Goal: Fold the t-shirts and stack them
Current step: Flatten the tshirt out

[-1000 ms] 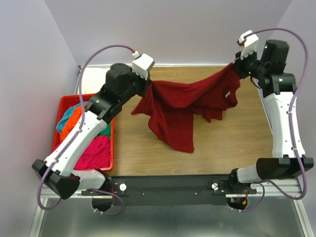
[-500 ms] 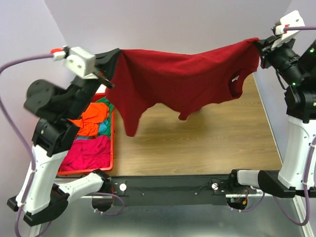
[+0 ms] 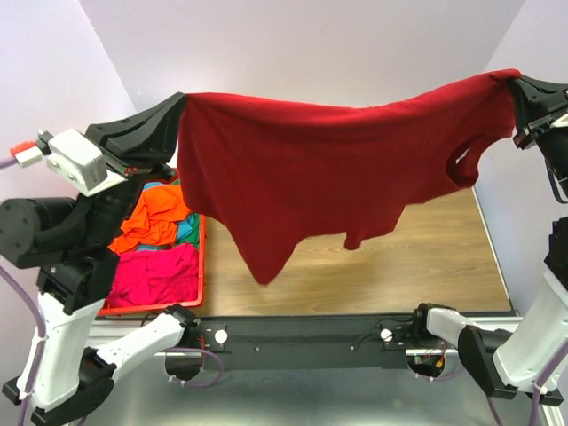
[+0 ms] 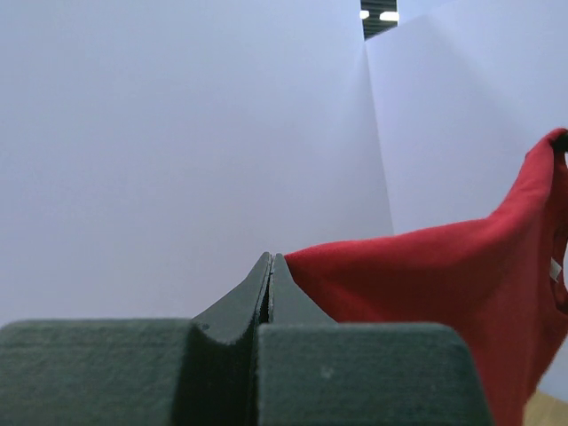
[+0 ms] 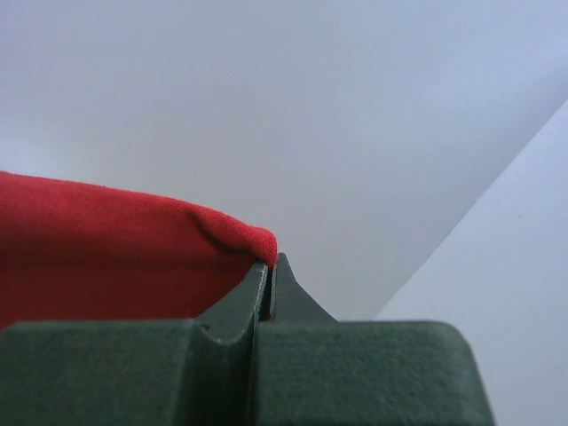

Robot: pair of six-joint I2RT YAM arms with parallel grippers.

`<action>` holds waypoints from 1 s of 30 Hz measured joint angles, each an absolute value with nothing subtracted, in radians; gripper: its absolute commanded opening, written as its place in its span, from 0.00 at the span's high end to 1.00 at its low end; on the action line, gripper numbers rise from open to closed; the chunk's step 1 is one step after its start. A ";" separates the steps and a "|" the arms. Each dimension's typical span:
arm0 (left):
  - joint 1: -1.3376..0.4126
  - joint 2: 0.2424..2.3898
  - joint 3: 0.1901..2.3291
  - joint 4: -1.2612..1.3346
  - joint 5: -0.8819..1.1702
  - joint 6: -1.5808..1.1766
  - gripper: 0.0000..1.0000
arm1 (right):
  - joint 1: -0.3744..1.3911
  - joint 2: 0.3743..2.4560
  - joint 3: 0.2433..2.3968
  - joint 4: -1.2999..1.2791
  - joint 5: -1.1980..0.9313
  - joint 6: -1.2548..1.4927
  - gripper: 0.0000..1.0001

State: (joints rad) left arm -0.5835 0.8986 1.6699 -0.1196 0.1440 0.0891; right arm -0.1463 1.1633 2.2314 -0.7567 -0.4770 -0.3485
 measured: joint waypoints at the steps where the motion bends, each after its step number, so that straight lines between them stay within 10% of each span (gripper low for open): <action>1: -0.583 0.889 1.649 -0.093 0.142 0.086 1.00 | -0.146 1.157 2.226 -0.756 -0.481 -0.349 0.99; 11: -0.562 1.006 1.315 0.112 0.025 0.035 1.00 | -0.146 1.296 1.986 -0.703 -0.517 -0.338 1.00; 30: -0.429 1.026 1.529 0.124 0.166 -0.043 1.00 | -0.152 1.242 2.017 -0.645 -0.539 -0.322 0.99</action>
